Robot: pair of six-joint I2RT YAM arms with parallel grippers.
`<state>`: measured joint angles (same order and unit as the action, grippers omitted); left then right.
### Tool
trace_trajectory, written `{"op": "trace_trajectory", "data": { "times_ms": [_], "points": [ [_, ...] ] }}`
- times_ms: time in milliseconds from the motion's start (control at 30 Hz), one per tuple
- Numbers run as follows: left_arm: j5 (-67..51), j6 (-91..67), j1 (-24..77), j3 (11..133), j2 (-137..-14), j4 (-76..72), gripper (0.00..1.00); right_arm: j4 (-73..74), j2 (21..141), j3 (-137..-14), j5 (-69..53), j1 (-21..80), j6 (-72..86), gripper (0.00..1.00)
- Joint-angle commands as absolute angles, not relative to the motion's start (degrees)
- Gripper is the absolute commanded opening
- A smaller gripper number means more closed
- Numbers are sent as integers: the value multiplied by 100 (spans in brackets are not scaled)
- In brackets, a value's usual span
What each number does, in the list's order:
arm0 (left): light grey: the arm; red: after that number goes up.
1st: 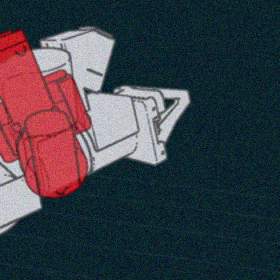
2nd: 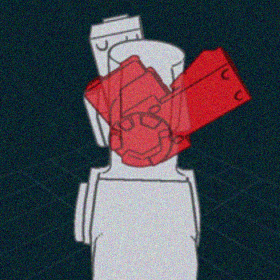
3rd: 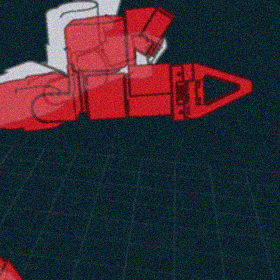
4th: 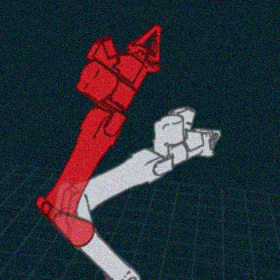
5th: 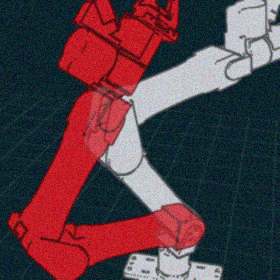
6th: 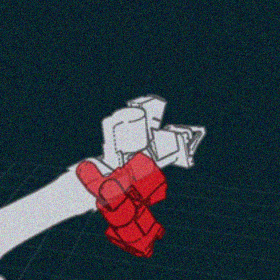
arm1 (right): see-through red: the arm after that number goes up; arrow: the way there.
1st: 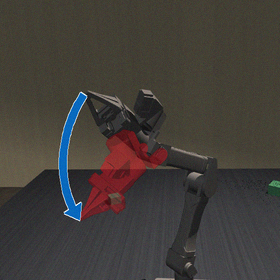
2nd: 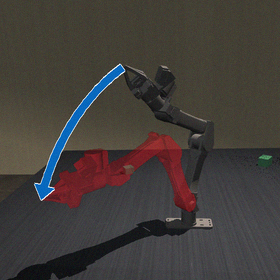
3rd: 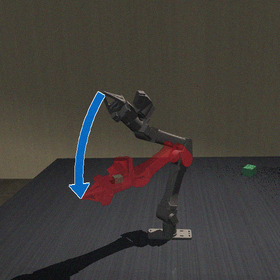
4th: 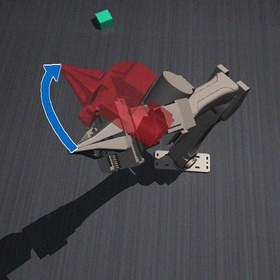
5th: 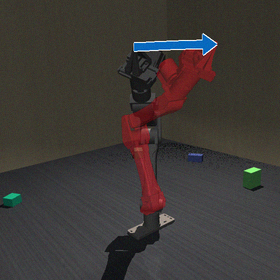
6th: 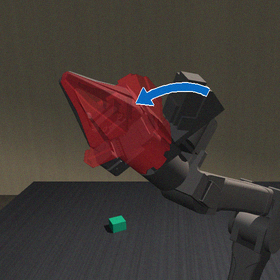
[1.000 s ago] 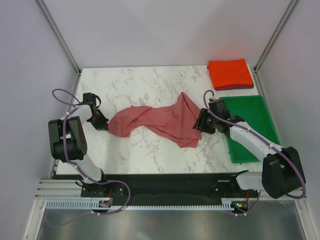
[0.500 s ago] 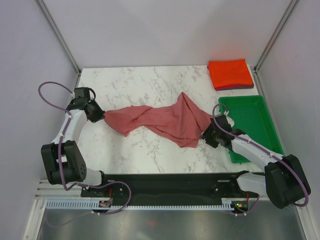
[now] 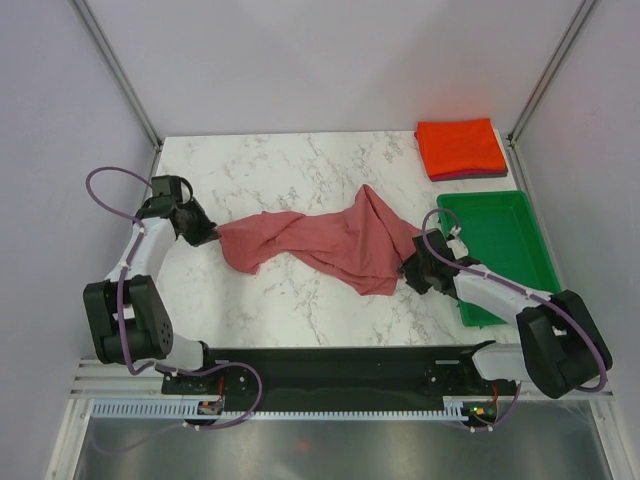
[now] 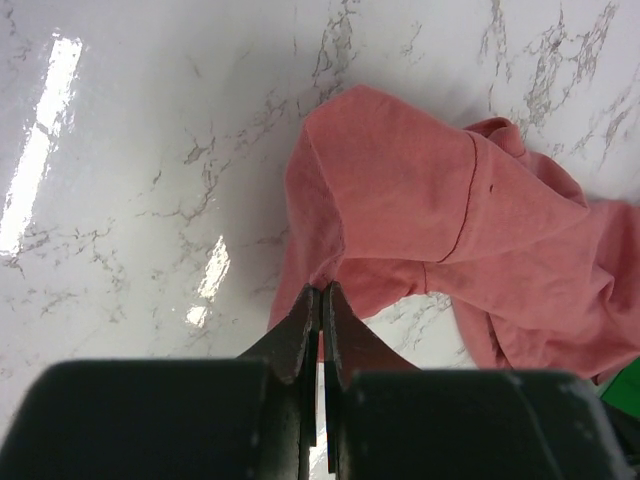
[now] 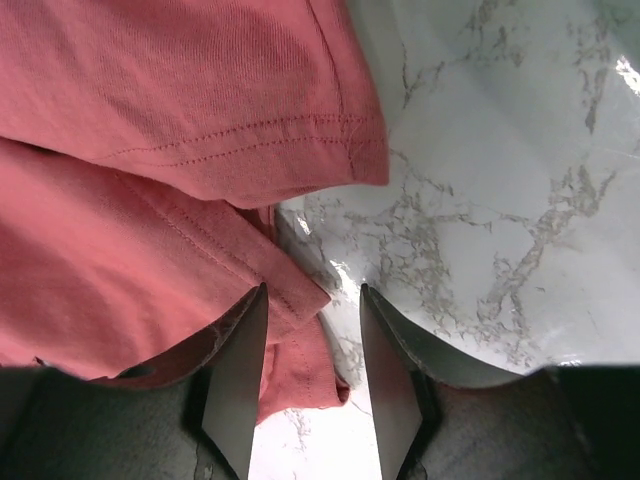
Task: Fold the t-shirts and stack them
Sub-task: Flatten the tshirt out
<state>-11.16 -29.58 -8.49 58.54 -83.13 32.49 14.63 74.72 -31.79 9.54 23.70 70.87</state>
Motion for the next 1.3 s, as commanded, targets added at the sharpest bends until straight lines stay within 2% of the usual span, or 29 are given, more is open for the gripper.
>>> {"op": "trace_trajectory", "data": {
  "times_ms": [0,167,233,300,333,367,400,533,700,800,933,1033,1133,1167,1267],
  "points": [
    [-1301,-2865,-809,5906,-8244,3120,2,1389,7550,-3331,1143,2460,7339,51],
    [-1292,-2883,-791,5915,-8253,3103,2,1424,7594,-3252,1230,2522,7479,51],
    [-1292,-2892,-782,5915,-8244,3111,2,1415,7646,-3243,1239,2531,7497,47],
    [-1292,-2900,-782,5915,-8236,3103,2,1371,7664,-3234,1283,2531,7471,35],
    [-1275,-2918,-791,5924,-8227,3103,2,1371,7638,-3243,1327,2540,7436,18],
    [-1266,-2935,-791,5941,-8209,3103,2,1423,7603,-3295,1397,2540,7357,6],
    [-1240,-2996,-782,5976,-8192,3111,2,1502,7542,-3374,1571,2523,7296,0],
    [-1335,-3260,-791,6476,-8086,3146,2,2274,7007,-4216,2212,2479,6708,0],
    [-1634,-4154,-774,7706,-7368,3357,2,3558,6426,-6211,2952,2461,5637,0],
    [-1915,-4464,-694,8462,-6997,3506,2,3963,5899,-7099,3024,2461,5021,0],
    [-1662,-4359,-712,9718,-6505,4490,2,5033,5381,-8311,2874,2461,4720,0],
    [-1695,-4430,-703,10097,-5995,4860,2,5203,4835,-8394,2331,2470,4685,0],
    [-2020,-4526,-703,9933,-5627,4913,2,5221,4588,-7772,1444,2470,4737,0],
    [-2065,-4544,-703,9514,-5521,4922,2,5090,4570,-7152,1206,2461,4868,0],
    [-1987,-4387,-694,8396,-5073,4913,2,4318,4456,-5703,371,2478,5001,18]
  ]
}}
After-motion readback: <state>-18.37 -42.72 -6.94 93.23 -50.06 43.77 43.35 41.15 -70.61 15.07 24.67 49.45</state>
